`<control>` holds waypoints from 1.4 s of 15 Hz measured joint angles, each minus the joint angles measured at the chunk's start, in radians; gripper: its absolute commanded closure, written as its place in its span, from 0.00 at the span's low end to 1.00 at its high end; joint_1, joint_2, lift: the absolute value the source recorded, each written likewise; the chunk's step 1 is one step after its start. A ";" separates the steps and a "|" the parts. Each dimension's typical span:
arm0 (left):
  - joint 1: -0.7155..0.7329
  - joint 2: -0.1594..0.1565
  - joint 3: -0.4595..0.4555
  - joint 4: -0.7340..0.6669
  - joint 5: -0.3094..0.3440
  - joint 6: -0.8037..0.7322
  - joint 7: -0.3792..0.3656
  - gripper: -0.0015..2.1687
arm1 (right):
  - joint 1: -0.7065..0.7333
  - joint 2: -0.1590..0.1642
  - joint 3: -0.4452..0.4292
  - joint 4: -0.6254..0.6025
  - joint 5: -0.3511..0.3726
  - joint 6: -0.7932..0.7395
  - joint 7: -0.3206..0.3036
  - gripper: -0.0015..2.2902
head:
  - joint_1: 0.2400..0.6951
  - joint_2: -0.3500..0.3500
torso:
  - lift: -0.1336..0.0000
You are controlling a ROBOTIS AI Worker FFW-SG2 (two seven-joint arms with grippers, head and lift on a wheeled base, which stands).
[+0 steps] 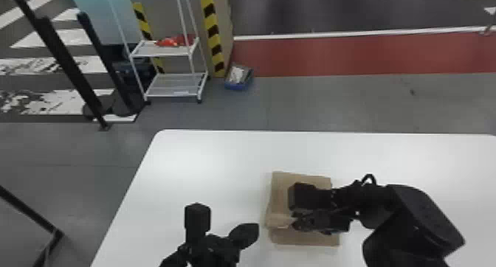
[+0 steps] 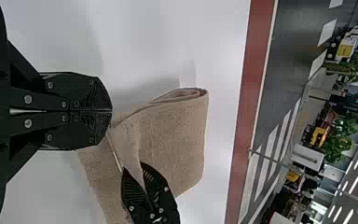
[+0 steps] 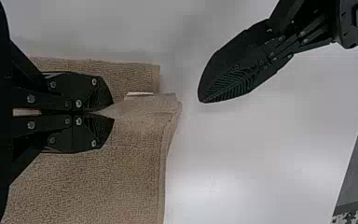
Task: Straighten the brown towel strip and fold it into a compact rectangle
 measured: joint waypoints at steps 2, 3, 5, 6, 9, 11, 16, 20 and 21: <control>0.016 0.002 0.002 -0.033 0.003 0.028 -0.011 0.79 | 0.017 0.000 -0.011 -0.048 -0.009 0.006 0.017 0.54 | 1.00 0.70 | 1.00; 0.027 0.002 0.002 -0.054 0.008 0.042 -0.017 0.79 | 0.026 0.000 -0.019 -0.074 -0.011 0.008 0.023 0.54 | 1.00 0.69 | 1.00; 0.040 0.001 -0.003 -0.078 0.023 0.050 -0.041 0.79 | 0.039 -0.001 -0.036 -0.111 -0.022 0.008 0.033 0.54 | 1.00 0.67 | 1.00; 0.041 -0.002 -0.012 -0.079 0.026 0.050 -0.048 0.79 | 0.044 -0.001 -0.043 -0.121 -0.027 0.008 0.039 0.54 | 1.00 0.66 | 1.00; 0.004 -0.017 -0.075 -0.025 0.027 0.026 -0.049 0.79 | 0.063 -0.004 -0.055 -0.140 -0.039 0.008 0.046 0.54 | 1.00 0.59 | 1.00; -0.038 -0.033 -0.125 0.039 0.024 -0.026 -0.035 0.79 | 0.075 -0.007 -0.064 -0.153 -0.049 0.006 0.051 0.54 | 1.00 0.55 | 1.00; -0.128 -0.055 -0.230 0.160 -0.029 -0.090 0.055 0.79 | 0.101 -0.019 -0.114 -0.189 -0.064 -0.019 0.077 0.54 | 1.00 0.46 | 1.00; -0.147 -0.063 -0.262 0.195 -0.076 -0.068 0.096 0.79 | 0.102 -0.030 -0.134 -0.207 -0.083 -0.027 0.094 0.54 | 1.00 0.43 | 1.00; -0.151 -0.065 -0.269 0.203 -0.086 -0.064 0.105 0.79 | 0.101 -0.031 -0.137 -0.211 -0.086 -0.028 0.102 0.54 | 1.00 0.43 | 1.00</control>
